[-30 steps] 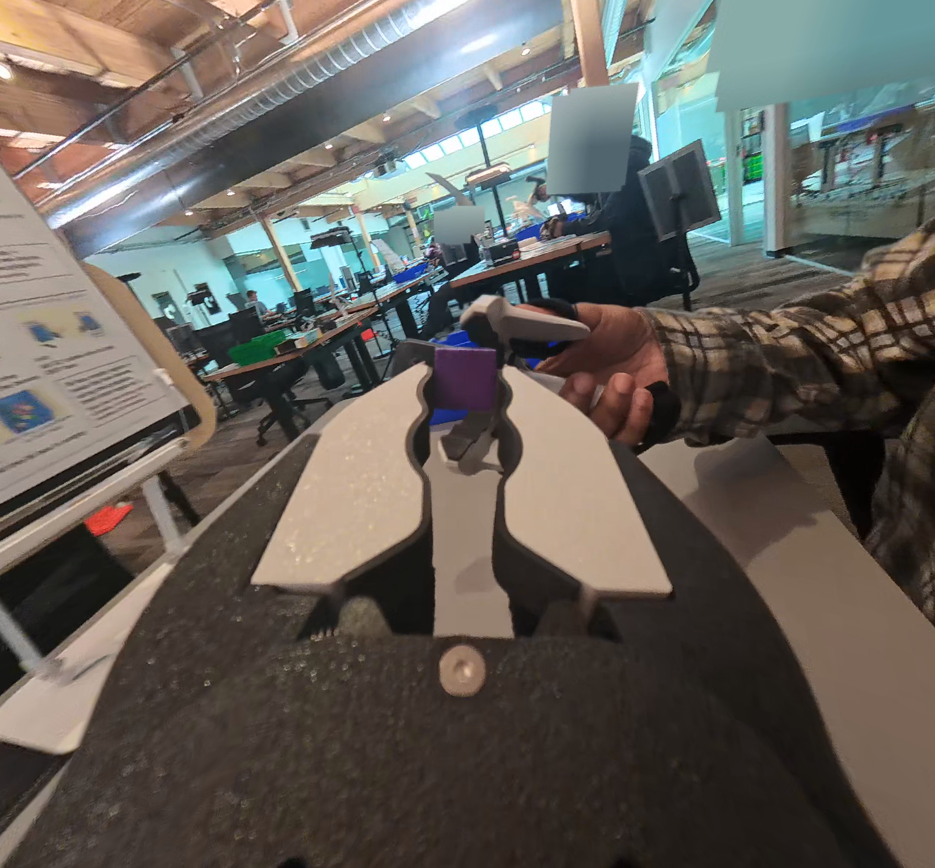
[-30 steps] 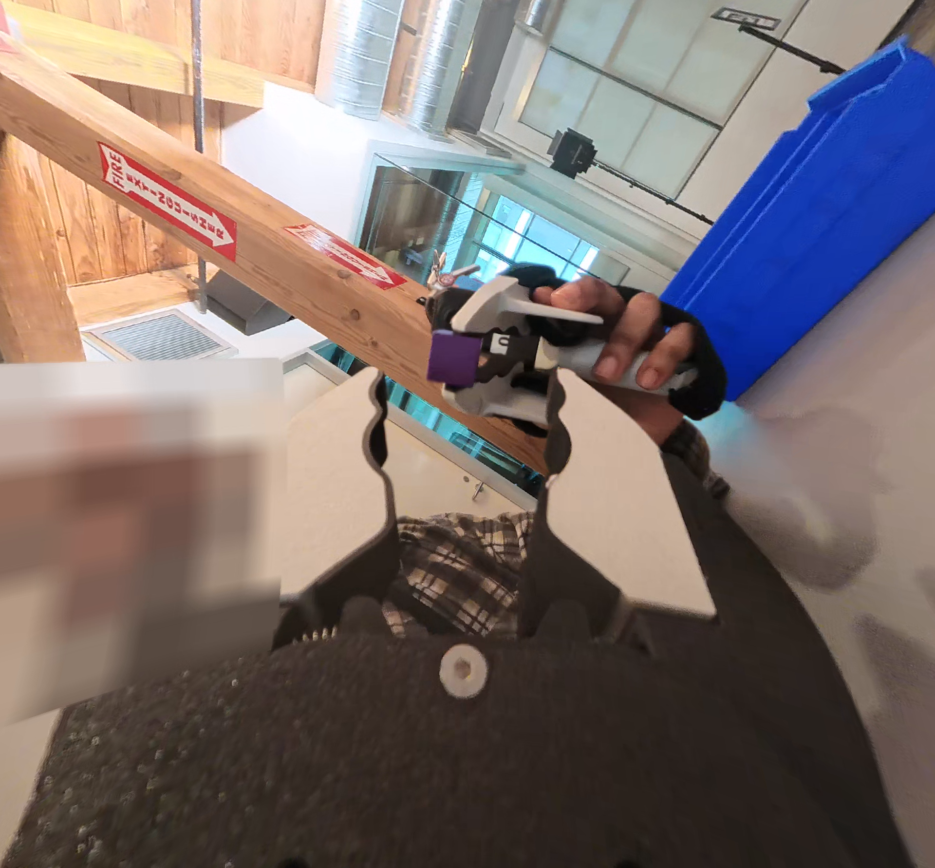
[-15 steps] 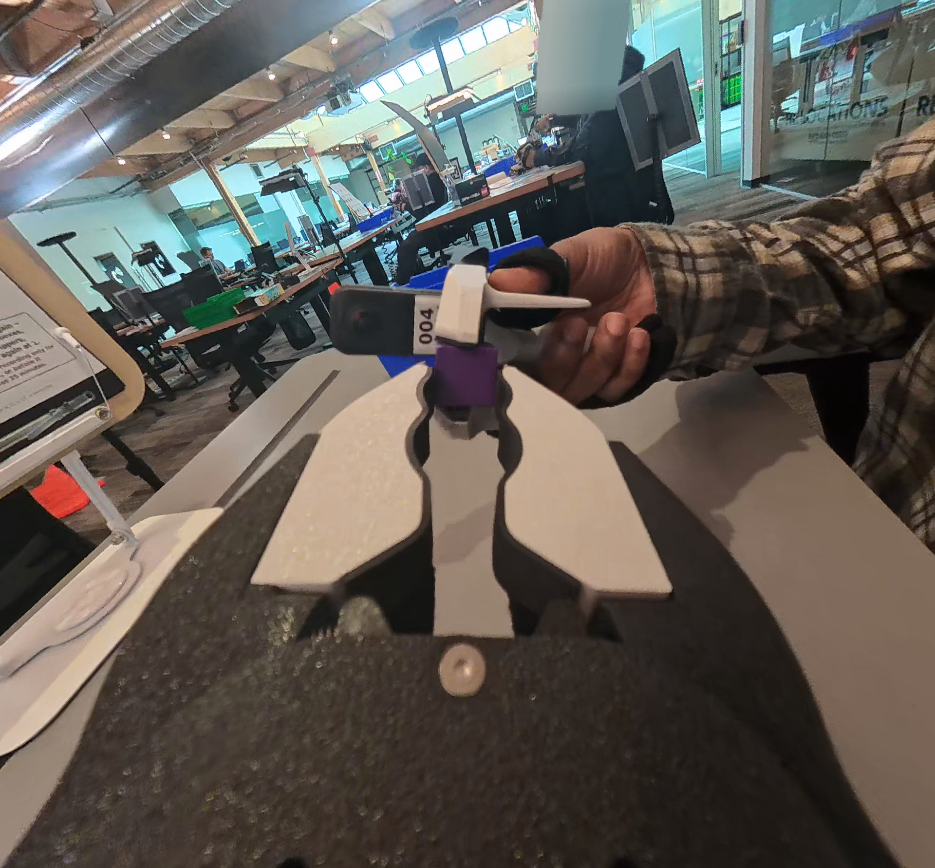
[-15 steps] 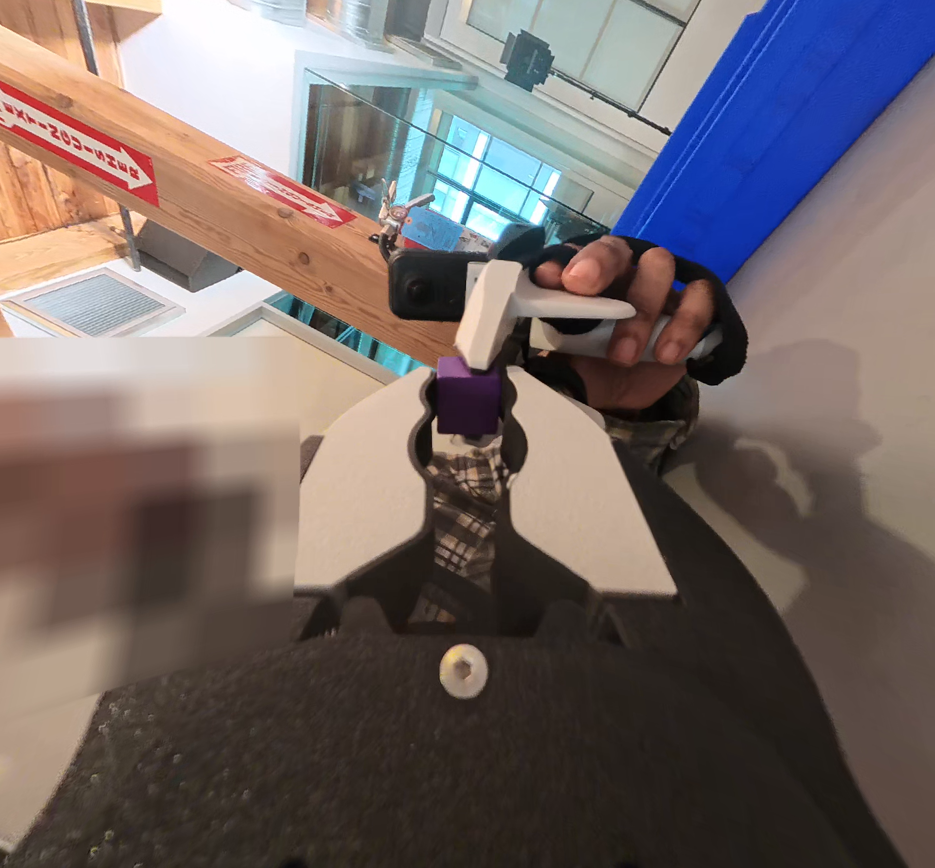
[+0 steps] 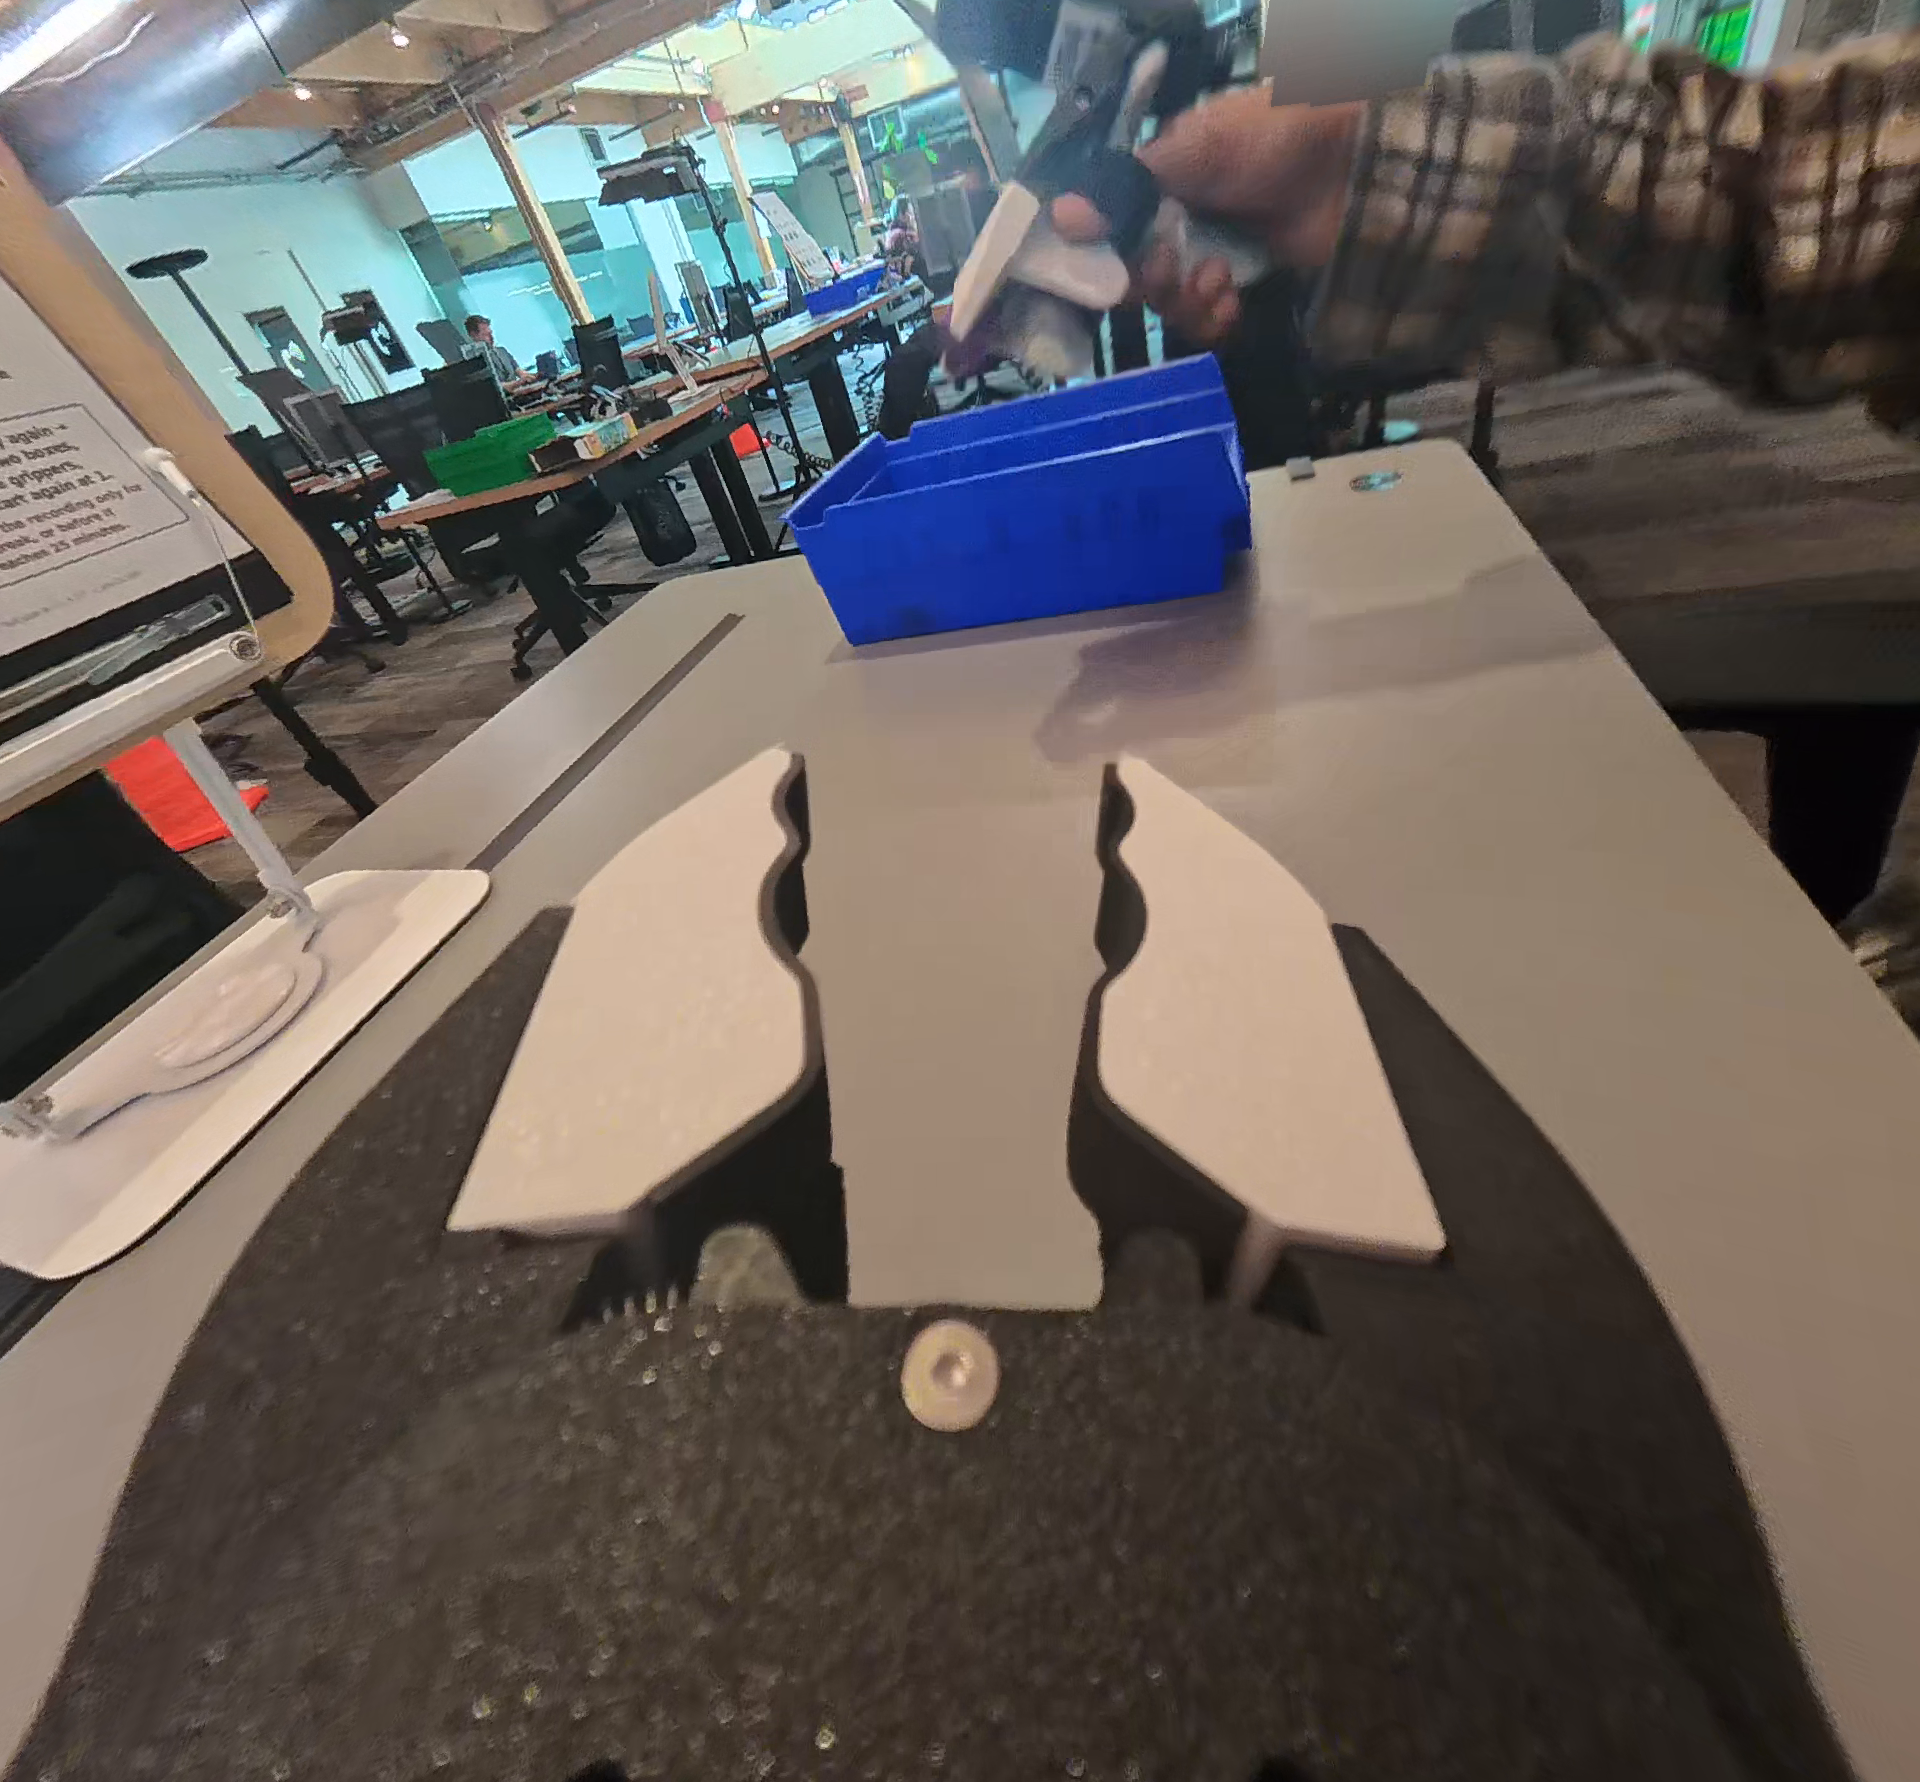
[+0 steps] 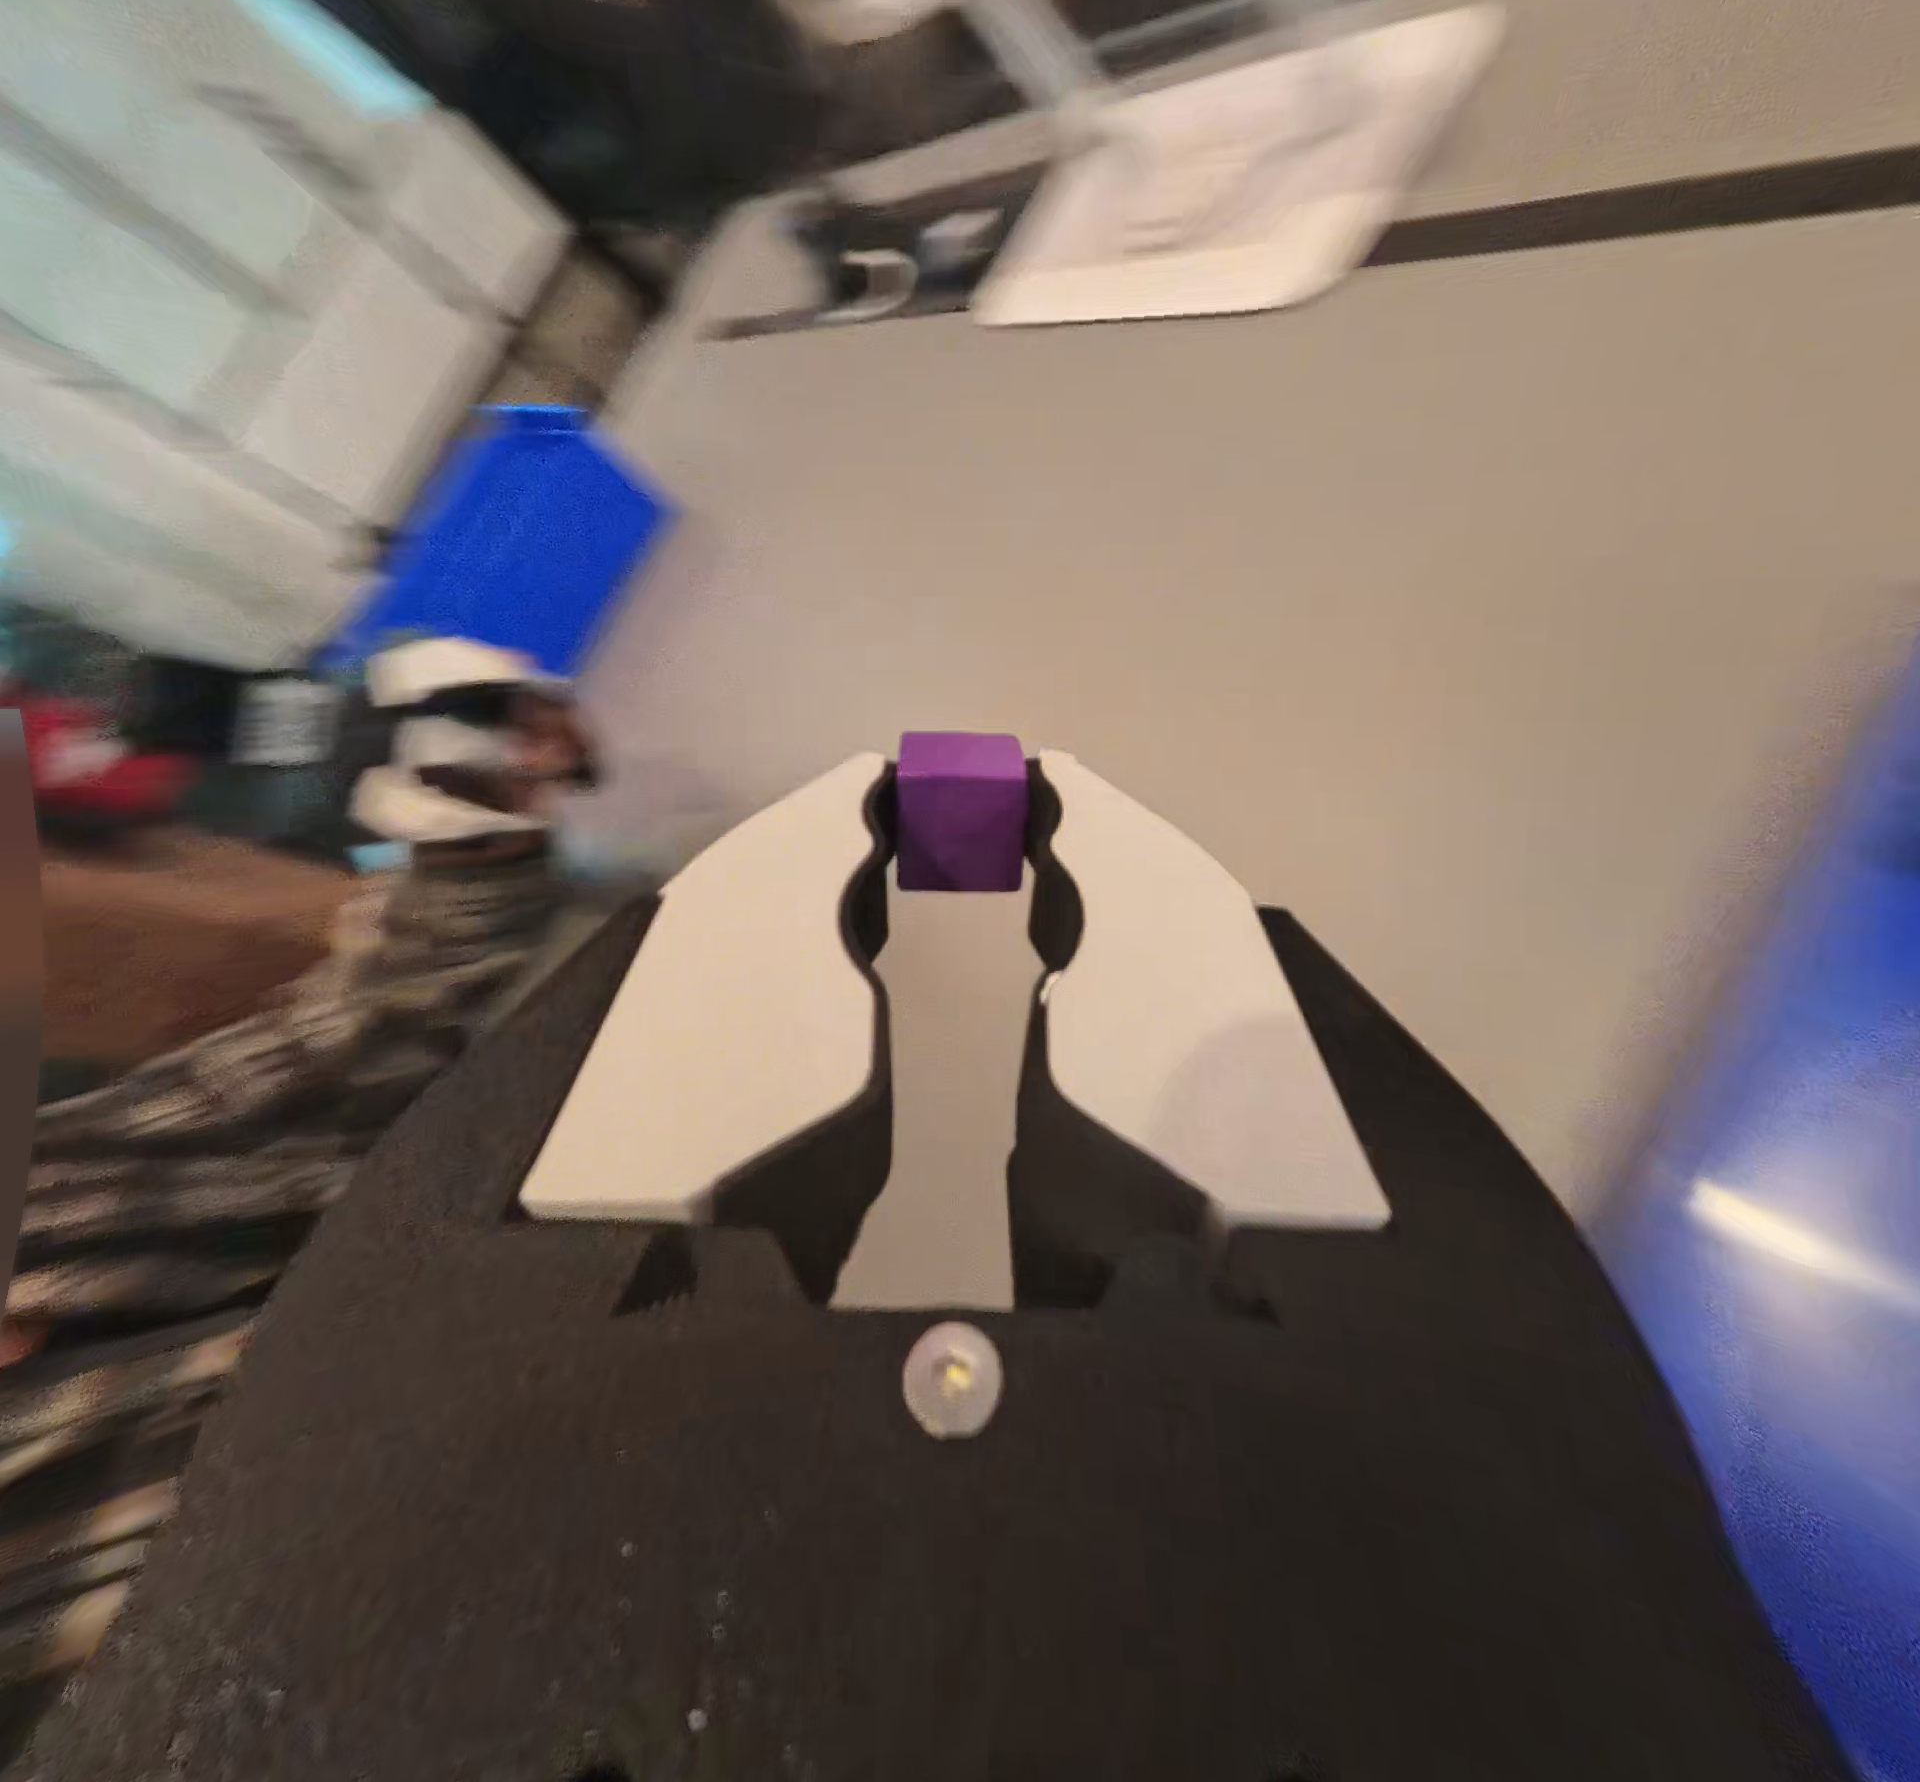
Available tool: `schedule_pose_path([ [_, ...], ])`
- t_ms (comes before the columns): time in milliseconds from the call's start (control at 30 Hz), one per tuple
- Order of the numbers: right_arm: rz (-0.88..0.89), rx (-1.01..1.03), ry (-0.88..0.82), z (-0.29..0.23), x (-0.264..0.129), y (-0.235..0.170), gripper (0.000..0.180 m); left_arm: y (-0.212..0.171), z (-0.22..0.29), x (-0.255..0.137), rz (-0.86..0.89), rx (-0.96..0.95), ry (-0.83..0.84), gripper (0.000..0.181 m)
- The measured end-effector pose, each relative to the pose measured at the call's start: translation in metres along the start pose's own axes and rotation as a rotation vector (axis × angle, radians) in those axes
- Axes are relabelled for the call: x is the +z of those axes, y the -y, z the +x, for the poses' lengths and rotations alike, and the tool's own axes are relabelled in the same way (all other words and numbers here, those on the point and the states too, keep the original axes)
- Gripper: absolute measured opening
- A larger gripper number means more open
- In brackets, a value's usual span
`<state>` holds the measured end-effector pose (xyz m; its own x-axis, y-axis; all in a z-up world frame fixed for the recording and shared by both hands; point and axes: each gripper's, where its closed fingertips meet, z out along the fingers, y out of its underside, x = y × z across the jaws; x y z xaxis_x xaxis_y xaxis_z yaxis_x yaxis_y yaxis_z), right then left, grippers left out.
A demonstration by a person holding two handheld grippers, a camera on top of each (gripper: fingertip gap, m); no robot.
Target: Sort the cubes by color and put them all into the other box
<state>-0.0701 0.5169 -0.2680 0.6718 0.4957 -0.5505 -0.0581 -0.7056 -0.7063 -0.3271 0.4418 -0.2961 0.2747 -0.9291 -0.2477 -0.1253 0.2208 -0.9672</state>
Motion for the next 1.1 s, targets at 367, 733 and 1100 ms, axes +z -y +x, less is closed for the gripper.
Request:
schedule_pose_path([
  [367, -0.556, 0.179, -0.795, 0.212, -0.145, -0.081, 0.023, -0.013, 0.012, 0.009, -0.079, 0.083, -0.019, 0.038],
  [733, -0.733, 0.274, -0.892, 0.246, -0.151, -0.121, 0.023, -0.016, 0.011, 0.007, -0.096, 0.089, -0.017, 0.033],
  [1100, -0.789, 0.294, -0.960, 0.255, -0.159, -0.131, 0.029, -0.016, 0.012, 0.006, -0.102, 0.100, -0.021, 0.032],
])
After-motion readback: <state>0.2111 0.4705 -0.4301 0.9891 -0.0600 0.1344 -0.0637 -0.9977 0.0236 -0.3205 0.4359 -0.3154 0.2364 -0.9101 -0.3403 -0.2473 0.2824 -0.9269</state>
